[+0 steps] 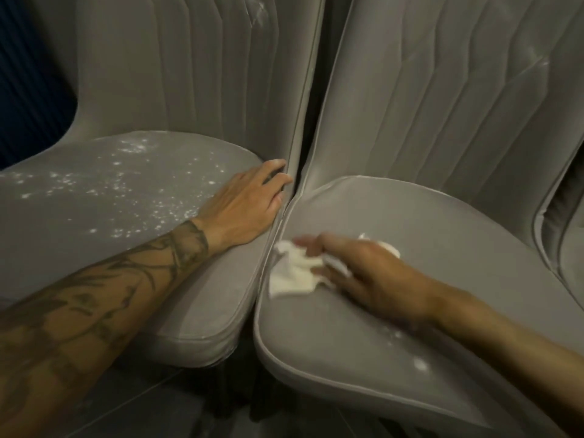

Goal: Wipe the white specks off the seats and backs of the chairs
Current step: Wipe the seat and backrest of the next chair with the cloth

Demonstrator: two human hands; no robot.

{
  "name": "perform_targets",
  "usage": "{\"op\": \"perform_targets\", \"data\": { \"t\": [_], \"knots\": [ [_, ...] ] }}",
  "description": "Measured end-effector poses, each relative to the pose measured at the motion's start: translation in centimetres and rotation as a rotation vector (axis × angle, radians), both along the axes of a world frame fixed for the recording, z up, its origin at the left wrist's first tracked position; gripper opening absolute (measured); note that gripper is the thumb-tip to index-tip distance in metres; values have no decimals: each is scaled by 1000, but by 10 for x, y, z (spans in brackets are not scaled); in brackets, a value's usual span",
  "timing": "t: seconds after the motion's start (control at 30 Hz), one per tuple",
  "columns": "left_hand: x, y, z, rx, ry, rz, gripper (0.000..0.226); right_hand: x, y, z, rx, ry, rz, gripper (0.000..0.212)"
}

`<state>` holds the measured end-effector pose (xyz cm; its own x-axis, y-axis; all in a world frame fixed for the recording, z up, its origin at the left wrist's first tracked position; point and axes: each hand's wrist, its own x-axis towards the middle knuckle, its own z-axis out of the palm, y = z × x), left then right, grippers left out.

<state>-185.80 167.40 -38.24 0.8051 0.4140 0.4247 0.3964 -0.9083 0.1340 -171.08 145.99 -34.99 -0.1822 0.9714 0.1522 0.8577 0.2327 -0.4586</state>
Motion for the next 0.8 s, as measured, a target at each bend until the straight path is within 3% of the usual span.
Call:
{"op": "perform_targets", "data": {
  "t": [0.13, 0.37, 0.57, 0.73, 0.8],
  "knots": [
    [0, -1, 1, -15, 6, 5, 40, 18, 34, 3, 8, -72, -229, 23],
    [0, 0, 2, -18, 14, 2, 40, -2, -22, -11, 14, 35, 51, 24],
    [1, 0, 2, -39, 19, 11, 42, 44, 14, 1, -37, -69, -282, 19],
    [1, 0, 1, -38, 18, 4, 41, -9, -36, -11, 30, 64, 57, 25],
    [1, 0, 1, -43, 27, 7, 42, -4, -43, -8, -6, 57, 98, 26]
  ]
}}
